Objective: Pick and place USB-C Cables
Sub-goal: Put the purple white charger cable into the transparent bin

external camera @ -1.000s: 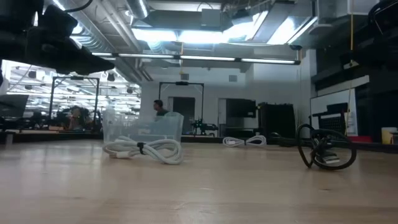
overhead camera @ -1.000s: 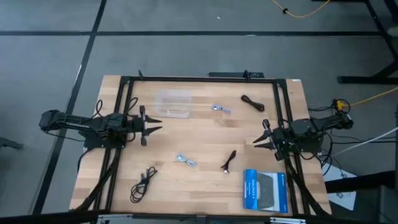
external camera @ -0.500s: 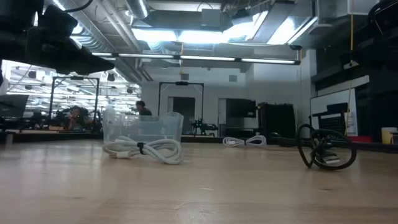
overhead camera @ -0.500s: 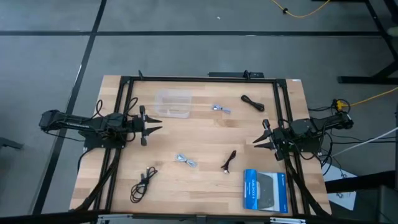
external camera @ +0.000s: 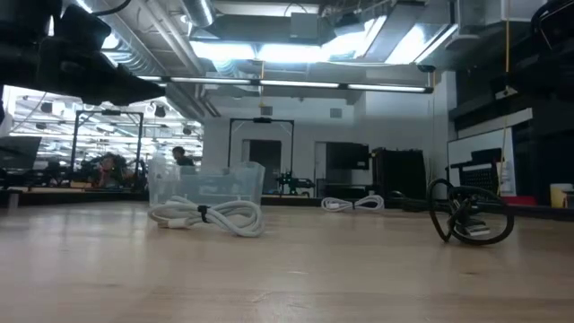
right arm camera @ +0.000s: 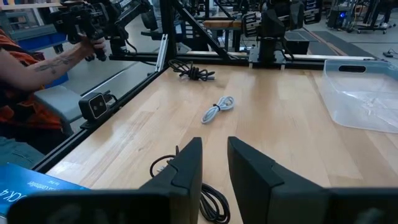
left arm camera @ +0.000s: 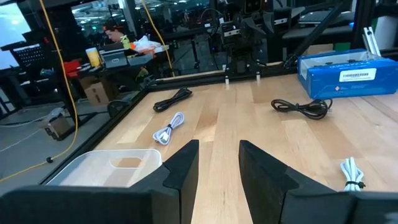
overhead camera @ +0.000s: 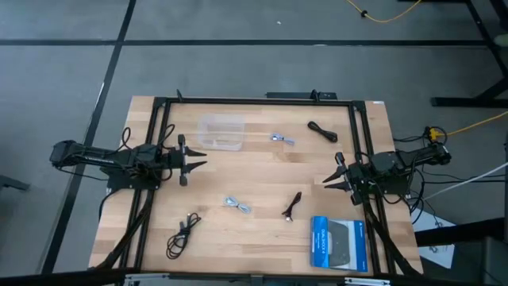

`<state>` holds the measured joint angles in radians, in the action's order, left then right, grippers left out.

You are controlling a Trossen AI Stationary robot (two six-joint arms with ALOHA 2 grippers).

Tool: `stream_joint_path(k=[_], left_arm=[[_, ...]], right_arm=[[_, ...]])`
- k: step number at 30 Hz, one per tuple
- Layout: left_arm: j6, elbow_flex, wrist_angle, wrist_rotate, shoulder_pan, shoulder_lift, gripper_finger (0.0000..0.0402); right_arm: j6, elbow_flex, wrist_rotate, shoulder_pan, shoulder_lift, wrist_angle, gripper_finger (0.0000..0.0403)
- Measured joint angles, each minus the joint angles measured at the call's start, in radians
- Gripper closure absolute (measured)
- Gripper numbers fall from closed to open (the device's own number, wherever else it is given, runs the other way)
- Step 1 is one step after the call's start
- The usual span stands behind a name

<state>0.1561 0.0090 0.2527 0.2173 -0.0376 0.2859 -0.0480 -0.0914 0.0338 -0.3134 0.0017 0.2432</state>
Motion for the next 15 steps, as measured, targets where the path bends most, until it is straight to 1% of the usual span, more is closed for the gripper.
stream_joint_path(k=[2, 6, 15], left_arm=[[-0.038, 0.0, 0.007, -0.001, 0.0, 0.0, 0.0294], [-0.093, 0.0, 0.008, -0.001, 0.0, 0.0, 0.0294], [-0.094, 0.0, 0.008, 0.002, 0.0, 0.0, 0.0294]], right_arm=[[-0.029, 0.0, 0.0, 0.0, 0.0, -0.005, 0.0322], [-0.144, 0.0, 0.0, 0.0, 0.0, -0.026, 0.0322], [-0.154, 0.0, 0.0, 0.0, 0.0, -0.138, 0.0322]])
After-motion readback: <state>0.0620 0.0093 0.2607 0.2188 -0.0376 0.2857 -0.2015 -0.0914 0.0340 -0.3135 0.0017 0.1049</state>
